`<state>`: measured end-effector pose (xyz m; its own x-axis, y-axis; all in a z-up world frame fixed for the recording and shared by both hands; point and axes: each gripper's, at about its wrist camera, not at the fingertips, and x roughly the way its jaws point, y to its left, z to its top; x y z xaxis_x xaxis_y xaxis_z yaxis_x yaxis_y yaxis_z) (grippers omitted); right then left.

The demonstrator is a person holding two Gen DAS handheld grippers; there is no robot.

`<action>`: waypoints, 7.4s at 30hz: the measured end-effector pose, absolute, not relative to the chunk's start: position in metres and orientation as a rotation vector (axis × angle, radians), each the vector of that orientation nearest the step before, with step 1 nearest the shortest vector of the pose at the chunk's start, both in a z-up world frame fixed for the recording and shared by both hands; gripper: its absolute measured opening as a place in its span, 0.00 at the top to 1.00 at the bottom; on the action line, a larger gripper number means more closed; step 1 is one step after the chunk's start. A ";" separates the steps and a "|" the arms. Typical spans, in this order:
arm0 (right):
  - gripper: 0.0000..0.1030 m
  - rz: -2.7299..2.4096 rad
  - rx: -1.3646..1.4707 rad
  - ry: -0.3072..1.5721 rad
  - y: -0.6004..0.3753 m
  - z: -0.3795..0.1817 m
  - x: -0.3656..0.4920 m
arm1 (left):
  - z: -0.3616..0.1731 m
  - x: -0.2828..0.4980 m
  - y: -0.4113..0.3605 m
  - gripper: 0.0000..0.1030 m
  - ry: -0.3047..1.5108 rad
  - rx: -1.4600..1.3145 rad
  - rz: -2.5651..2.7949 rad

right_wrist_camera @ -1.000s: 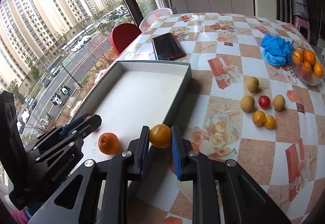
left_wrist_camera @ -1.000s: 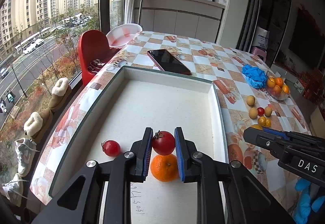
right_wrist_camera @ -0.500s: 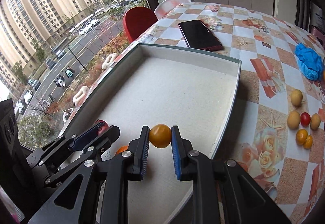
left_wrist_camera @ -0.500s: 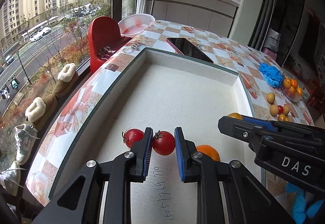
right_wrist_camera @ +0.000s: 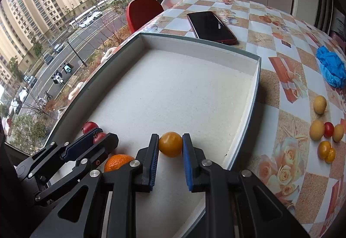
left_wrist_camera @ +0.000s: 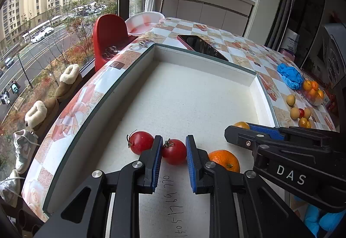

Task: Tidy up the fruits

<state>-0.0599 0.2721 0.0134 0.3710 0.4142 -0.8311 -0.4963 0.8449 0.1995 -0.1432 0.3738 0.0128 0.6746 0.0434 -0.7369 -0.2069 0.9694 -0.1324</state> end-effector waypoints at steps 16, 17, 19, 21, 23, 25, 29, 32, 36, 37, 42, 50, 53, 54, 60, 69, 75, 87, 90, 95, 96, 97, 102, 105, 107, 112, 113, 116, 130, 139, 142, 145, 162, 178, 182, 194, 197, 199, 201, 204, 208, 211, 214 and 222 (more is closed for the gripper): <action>0.23 0.599 -0.081 0.981 0.270 0.030 -0.061 | 0.014 -0.143 0.369 0.67 0.823 -0.174 0.156; 0.22 0.596 -0.078 0.969 0.268 0.033 -0.062 | 0.015 -0.144 0.369 0.43 0.814 -0.174 0.165; 0.16 0.588 -0.072 0.950 0.264 0.040 -0.063 | 0.022 -0.150 0.370 0.03 0.764 -0.185 0.185; 0.07 0.571 -0.056 0.928 0.258 0.046 -0.064 | 0.030 -0.156 0.370 0.01 0.704 -0.186 0.196; 0.00 0.548 -0.036 0.908 0.248 0.053 -0.063 | 0.034 -0.154 0.365 0.01 0.719 -0.166 0.180; 0.00 0.523 -0.012 0.885 0.235 0.059 -0.065 | 0.036 -0.152 0.361 0.01 0.728 -0.150 0.177; 0.00 0.453 0.029 0.851 0.201 0.070 -0.065 | 0.045 -0.154 0.351 0.01 0.725 -0.148 0.161; 0.00 0.393 0.071 0.847 0.169 0.074 -0.065 | 0.056 -0.156 0.339 0.01 0.714 -0.140 0.132; 0.00 0.272 0.138 0.865 0.118 0.071 -0.063 | 0.073 -0.160 0.314 0.01 0.690 -0.115 0.077; 0.00 0.236 0.154 0.877 0.104 0.069 -0.062 | 0.077 -0.161 0.307 0.01 0.686 -0.107 0.058; 0.00 0.065 0.230 0.951 0.035 0.046 -0.061 | 0.087 -0.167 0.257 0.01 0.682 -0.035 -0.050; 0.00 -0.151 0.234 1.021 -0.042 0.005 -0.071 | 0.054 -0.155 0.180 0.01 0.839 0.048 -0.140; 0.00 -0.189 0.186 0.985 -0.051 0.002 -0.077 | 0.032 -0.147 0.164 0.01 0.905 0.047 -0.121; 0.00 -0.190 0.175 0.979 -0.052 0.001 -0.077 | 0.025 -0.145 0.161 0.01 0.919 0.047 -0.110; 0.00 -0.217 0.099 0.971 -0.045 -0.001 -0.064 | 0.000 -0.127 0.159 0.01 0.960 0.001 -0.063; 0.00 -0.221 0.097 0.946 -0.042 -0.002 -0.060 | -0.002 -0.104 0.156 0.01 0.950 0.024 -0.097; 0.00 -0.221 0.097 0.946 -0.042 -0.002 -0.060 | -0.002 -0.105 0.156 0.01 0.939 0.021 -0.090; 0.00 -0.220 0.097 0.947 -0.042 -0.002 -0.060 | -0.002 -0.106 0.156 0.01 0.935 0.020 -0.085; 0.00 -0.220 0.097 0.947 -0.042 -0.003 -0.060 | -0.002 -0.107 0.156 0.01 0.935 0.020 -0.085; 0.00 -0.220 0.097 0.947 -0.042 -0.003 -0.060 | -0.002 -0.107 0.156 0.01 0.935 0.020 -0.085; 0.00 -0.220 0.097 0.947 -0.042 -0.003 -0.060 | -0.002 -0.107 0.156 0.01 0.935 0.020 -0.085; 0.00 -0.220 0.097 0.947 -0.042 -0.003 -0.060 | -0.002 -0.107 0.156 0.01 0.935 0.020 -0.085; 0.00 -0.220 0.097 0.947 -0.042 -0.003 -0.060 | -0.002 -0.107 0.156 0.01 0.935 0.020 -0.085; 0.00 -0.220 0.097 0.947 -0.042 -0.002 -0.060 | -0.002 -0.107 0.157 0.01 0.935 0.019 -0.085; 0.00 -0.220 0.097 0.947 -0.042 -0.002 -0.060 | -0.002 -0.107 0.156 0.01 0.934 0.019 -0.085; 0.00 -0.220 0.097 0.947 -0.042 -0.003 -0.060 | -0.002 -0.107 0.157 0.01 0.934 0.019 -0.085; 0.00 -0.220 0.098 0.947 -0.042 -0.003 -0.060 | -0.002 -0.107 0.156 0.01 0.934 0.019 -0.085; 0.00 -0.220 0.097 0.947 -0.042 -0.003 -0.060 | -0.002 -0.107 0.157 0.01 0.934 0.019 -0.086; 0.00 -0.220 0.098 0.947 -0.042 -0.003 -0.060 | -0.002 -0.108 0.157 0.00 0.934 0.019 -0.086; 0.00 -0.220 0.098 0.947 -0.042 -0.003 -0.060 | -0.002 -0.108 0.157 0.01 0.934 0.019 -0.087; 0.00 -0.220 0.098 0.947 -0.042 -0.003 -0.060 | -0.002 -0.108 0.157 0.01 0.934 0.019 -0.087; 0.00 -0.220 0.098 0.947 -0.042 -0.003 -0.060 | -0.002 -0.108 0.157 0.01 0.933 0.018 -0.087; 0.00 -0.220 0.098 0.948 -0.042 -0.002 -0.060 | -0.002 -0.108 0.157 0.01 0.933 0.018 -0.087; 0.00 -0.220 0.098 0.948 -0.042 -0.002 -0.060 | 0.017 -0.112 0.183 0.01 0.911 -0.130 -0.203; 0.00 -0.219 0.098 0.948 -0.042 -0.002 -0.060 | 0.017 -0.104 0.189 0.01 0.886 -0.064 -0.169; 0.00 -0.219 0.098 0.948 -0.042 -0.002 -0.060 | 0.010 -0.093 0.175 0.01 0.905 0.028 -0.127; 0.00 -0.219 0.098 0.948 -0.042 -0.002 -0.060 | 0.010 -0.086 0.180 0.01 0.905 0.029 -0.103; 0.00 -0.219 0.098 0.948 -0.042 -0.002 -0.060 | 0.012 -0.078 0.190 0.01 0.913 -0.051 -0.107; 0.00 -0.219 0.098 0.948 -0.042 -0.002 -0.060 | 0.012 -0.068 0.199 0.01 0.915 -0.099 -0.076; 0.00 -0.219 0.098 0.948 -0.042 -0.002 -0.060 | 0.013 -0.055 0.207 0.01 0.906 -0.116 -0.025; 0.00 -0.219 0.098 0.948 -0.042 -0.002 -0.060 | 0.020 -0.053 0.207 0.01 0.899 -0.142 -0.041; 0.00 -0.219 0.098 0.948 -0.042 -0.002 -0.060 | 0.026 -0.062 0.196 0.01 0.879 -0.090 -0.071; 0.00 -0.219 0.099 0.948 -0.042 -0.002 -0.060 | 0.026 -0.066 0.187 0.01 0.884 -0.047 -0.083; 0.00 -0.219 0.099 0.948 -0.042 -0.002 -0.060 | 0.035 -0.063 0.185 0.01 0.892 -0.049 -0.080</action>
<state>-0.0603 -0.0419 -0.0023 0.5631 -0.1423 -0.8140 0.2287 0.9734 -0.0120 -0.0628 0.1852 0.0345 0.6254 -0.0903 -0.7751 0.0493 0.9959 -0.0762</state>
